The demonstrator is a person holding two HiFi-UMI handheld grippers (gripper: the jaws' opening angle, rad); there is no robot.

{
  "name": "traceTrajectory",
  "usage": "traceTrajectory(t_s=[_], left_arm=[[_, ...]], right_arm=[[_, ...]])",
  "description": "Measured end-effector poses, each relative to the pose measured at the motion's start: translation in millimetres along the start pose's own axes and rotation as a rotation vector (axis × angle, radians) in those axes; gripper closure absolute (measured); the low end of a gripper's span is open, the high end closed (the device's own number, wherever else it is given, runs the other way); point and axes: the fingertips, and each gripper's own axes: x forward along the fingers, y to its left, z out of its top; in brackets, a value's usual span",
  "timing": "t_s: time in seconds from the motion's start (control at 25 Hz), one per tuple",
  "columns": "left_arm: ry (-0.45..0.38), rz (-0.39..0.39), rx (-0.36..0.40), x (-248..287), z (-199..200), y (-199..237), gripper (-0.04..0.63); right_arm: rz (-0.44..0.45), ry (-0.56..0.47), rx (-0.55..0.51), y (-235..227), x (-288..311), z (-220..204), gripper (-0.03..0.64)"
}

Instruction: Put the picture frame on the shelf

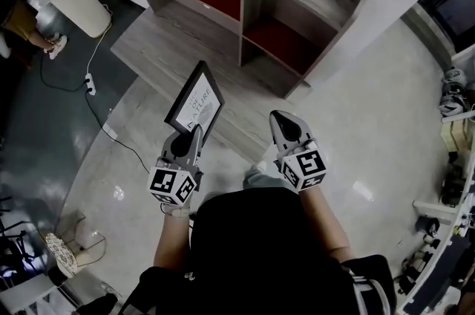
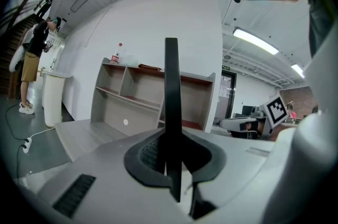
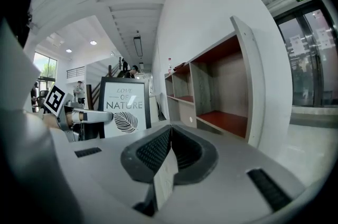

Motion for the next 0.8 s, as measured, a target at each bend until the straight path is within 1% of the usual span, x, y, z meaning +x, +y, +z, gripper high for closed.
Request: traceTrajectory(t_s=[0.2, 0.36, 0.6, 0.8], left_arm=[[-0.013, 0.007, -0.029, 46, 7, -14, 0.551], [-0.02, -0.006, -0.038, 76, 15, -24, 0.551], [-0.027, -0.049, -0.079, 116, 22, -25, 0.551], [-0.032, -0.113, -0.081, 147, 37, -22, 0.551]], right_arm=[[0.027, 0.009, -0.006, -35, 9, 6, 0.62], [0.026, 0.017, 0.004, -58, 12, 6, 0.62], [-0.012, 0.028, 0.028, -78, 18, 4, 0.62], [-0.067, 0.035, 0.042, -89, 27, 6, 0.62]])
